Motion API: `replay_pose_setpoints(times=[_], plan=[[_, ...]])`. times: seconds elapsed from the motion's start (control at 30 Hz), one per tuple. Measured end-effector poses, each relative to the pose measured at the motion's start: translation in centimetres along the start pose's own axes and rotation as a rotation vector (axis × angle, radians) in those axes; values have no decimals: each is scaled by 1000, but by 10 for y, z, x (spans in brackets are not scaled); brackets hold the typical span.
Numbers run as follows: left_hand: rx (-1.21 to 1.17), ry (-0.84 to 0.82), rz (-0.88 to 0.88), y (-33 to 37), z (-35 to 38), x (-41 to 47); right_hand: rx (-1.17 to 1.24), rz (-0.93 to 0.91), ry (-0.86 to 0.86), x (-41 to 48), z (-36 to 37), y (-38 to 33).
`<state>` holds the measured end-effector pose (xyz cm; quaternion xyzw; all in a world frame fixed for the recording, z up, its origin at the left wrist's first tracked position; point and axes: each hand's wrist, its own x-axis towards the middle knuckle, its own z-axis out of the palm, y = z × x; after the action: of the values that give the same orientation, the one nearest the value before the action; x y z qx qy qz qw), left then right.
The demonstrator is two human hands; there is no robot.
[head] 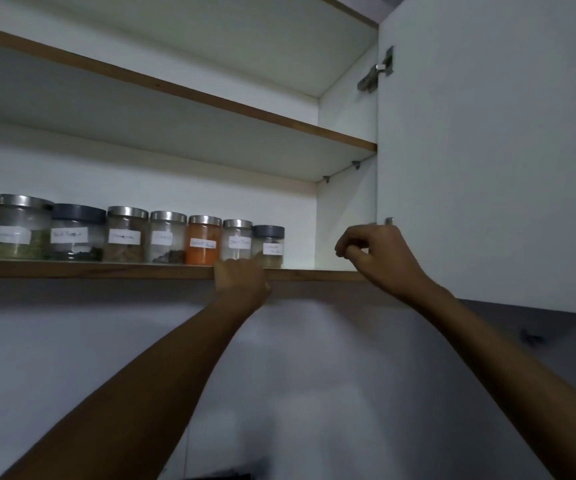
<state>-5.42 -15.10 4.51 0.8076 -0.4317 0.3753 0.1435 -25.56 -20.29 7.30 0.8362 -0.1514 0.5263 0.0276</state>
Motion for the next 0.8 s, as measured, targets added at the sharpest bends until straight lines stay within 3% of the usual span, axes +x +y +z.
replay_pose_setpoints(times=[0.1,0.23,0.33,0.5,0.63,0.8], plan=[[-119,93,-26,19,-18,-18,35,23,43,-18,-27,-6],[-578,227,56,59,-63,-56,81,55,120,-38,-60,-16],[-757,285,129,94,-102,-85,110,47,190,-56,-83,-19],[-901,288,200,155,-139,-111,42,46,303,-91,-130,-10],[-924,287,318,216,-151,-129,-177,8,401,-118,-171,9],[-1006,303,462,277,-169,-147,-452,-31,648,-140,-216,29]])
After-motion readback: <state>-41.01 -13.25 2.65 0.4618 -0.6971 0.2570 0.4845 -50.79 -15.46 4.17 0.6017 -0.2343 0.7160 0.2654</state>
